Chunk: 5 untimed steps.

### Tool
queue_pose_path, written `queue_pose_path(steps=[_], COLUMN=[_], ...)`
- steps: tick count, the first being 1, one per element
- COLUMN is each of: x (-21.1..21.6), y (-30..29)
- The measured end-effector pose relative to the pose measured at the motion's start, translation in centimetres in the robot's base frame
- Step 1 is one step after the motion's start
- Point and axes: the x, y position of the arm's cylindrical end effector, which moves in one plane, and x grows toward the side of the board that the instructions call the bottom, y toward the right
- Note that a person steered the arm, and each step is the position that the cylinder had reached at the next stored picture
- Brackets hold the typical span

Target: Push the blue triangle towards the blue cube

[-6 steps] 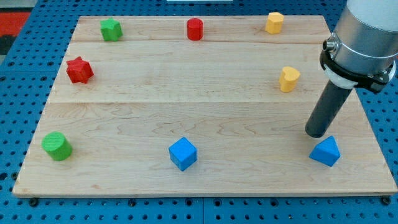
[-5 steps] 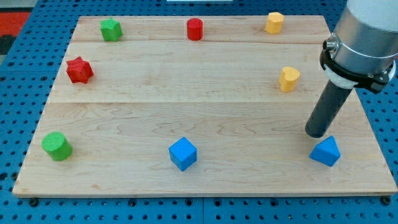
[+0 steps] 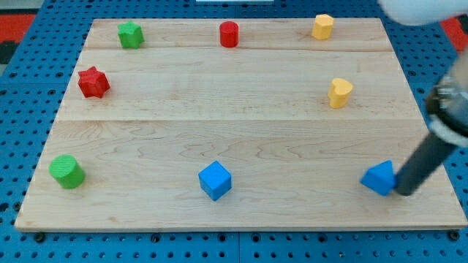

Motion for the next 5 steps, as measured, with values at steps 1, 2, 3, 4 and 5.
queue_pose_path(steps=[1, 2, 3, 4, 5], x=[-0.4, -1.0, -1.4, -3.4, -4.7], y=[-7.7, -5.9, 0.1, 0.3, -4.0])
